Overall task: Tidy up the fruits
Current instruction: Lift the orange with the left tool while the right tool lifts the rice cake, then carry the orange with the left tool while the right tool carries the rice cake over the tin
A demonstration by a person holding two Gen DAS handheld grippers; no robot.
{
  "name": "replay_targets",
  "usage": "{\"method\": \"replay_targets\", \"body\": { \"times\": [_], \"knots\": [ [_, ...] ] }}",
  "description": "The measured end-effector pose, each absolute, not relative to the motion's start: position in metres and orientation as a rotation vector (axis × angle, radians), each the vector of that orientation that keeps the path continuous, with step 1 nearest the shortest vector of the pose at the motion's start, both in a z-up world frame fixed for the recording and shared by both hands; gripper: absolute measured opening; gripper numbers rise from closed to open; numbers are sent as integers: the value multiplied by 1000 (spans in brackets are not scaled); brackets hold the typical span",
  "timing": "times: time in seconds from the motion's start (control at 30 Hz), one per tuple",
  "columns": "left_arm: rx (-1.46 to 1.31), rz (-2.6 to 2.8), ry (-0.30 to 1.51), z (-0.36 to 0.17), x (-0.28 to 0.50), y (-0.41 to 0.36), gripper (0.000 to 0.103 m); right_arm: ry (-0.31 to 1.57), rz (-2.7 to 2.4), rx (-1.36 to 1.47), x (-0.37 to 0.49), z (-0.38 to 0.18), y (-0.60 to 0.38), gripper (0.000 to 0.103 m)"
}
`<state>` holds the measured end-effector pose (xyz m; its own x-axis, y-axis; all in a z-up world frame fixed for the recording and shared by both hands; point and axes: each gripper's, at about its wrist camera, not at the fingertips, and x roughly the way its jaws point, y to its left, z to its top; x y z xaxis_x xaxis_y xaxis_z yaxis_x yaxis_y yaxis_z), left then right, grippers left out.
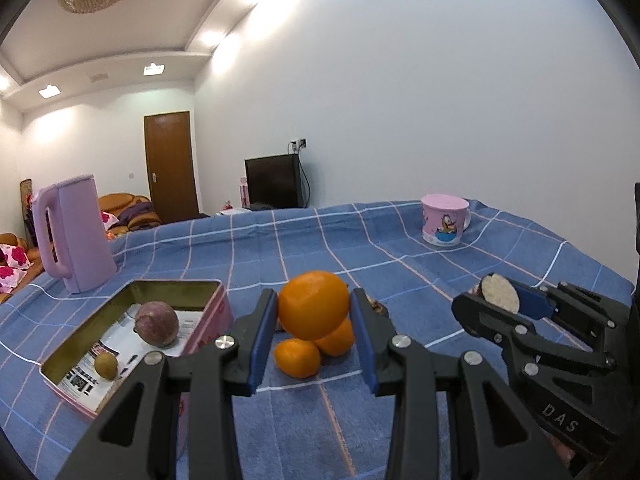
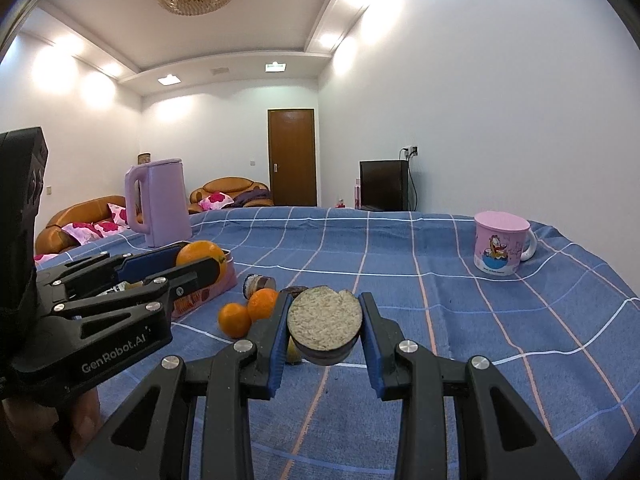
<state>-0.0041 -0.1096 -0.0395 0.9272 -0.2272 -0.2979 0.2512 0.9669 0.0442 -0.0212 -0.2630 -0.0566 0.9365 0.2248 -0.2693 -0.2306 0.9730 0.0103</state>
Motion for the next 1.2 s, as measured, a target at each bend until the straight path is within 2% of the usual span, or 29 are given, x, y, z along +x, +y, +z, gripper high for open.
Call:
{"method": "replay_targets", "body": {
  "times": [0.7, 1.2],
  "knots": [
    [26, -201, 325, -31, 6, -78, 39, 309, 281, -52, 0, -40, -236, 35],
    [-34, -76, 390, -30, 30, -16, 39, 339, 395, -80, 38, -25, -183, 35]
  ]
}}
